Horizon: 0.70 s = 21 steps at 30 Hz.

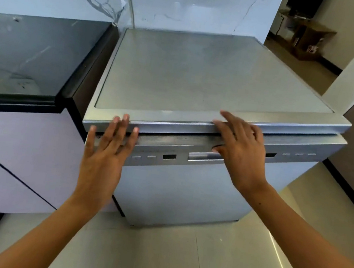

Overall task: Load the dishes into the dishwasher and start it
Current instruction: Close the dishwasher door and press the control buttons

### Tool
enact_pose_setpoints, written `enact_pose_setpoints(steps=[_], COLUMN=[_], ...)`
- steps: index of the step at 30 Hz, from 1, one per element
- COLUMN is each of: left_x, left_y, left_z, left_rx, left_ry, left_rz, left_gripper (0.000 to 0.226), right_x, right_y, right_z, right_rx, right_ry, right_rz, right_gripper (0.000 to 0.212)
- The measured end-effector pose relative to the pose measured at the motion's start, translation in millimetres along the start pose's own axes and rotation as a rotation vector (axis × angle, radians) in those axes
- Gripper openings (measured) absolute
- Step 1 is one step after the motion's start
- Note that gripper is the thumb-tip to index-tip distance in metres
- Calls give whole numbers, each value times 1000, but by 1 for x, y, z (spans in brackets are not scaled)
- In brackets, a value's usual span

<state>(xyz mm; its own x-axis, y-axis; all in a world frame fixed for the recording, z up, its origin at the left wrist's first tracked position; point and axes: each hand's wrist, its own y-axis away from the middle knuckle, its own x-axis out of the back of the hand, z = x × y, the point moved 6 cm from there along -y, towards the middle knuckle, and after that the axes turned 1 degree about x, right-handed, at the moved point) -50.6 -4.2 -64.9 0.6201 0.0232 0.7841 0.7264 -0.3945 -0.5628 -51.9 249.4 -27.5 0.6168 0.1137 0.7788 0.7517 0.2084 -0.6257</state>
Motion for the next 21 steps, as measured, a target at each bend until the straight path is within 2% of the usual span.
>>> enact_pose_setpoints(steps=[3,10,15,21], left_x=[-3,2,-4,-3], left_y=[-7,-15,-15,-15], left_z=[-16,-29,-31,-32], left_rx=[-17,-28,-15,-35], left_ry=[28,260,333,313], left_rz=[26,186,231,225], left_gripper=[81,51,50,53], right_x=[-13,-16,-19,-18], right_y=[-10,-15,-17,-18], right_z=[1,3,4,1], right_rx=[-22,-33,-43,-78], right_ry=[16,5,5,41], right_rz=[-26,104,129,91], right_gripper=[74,56,51,52])
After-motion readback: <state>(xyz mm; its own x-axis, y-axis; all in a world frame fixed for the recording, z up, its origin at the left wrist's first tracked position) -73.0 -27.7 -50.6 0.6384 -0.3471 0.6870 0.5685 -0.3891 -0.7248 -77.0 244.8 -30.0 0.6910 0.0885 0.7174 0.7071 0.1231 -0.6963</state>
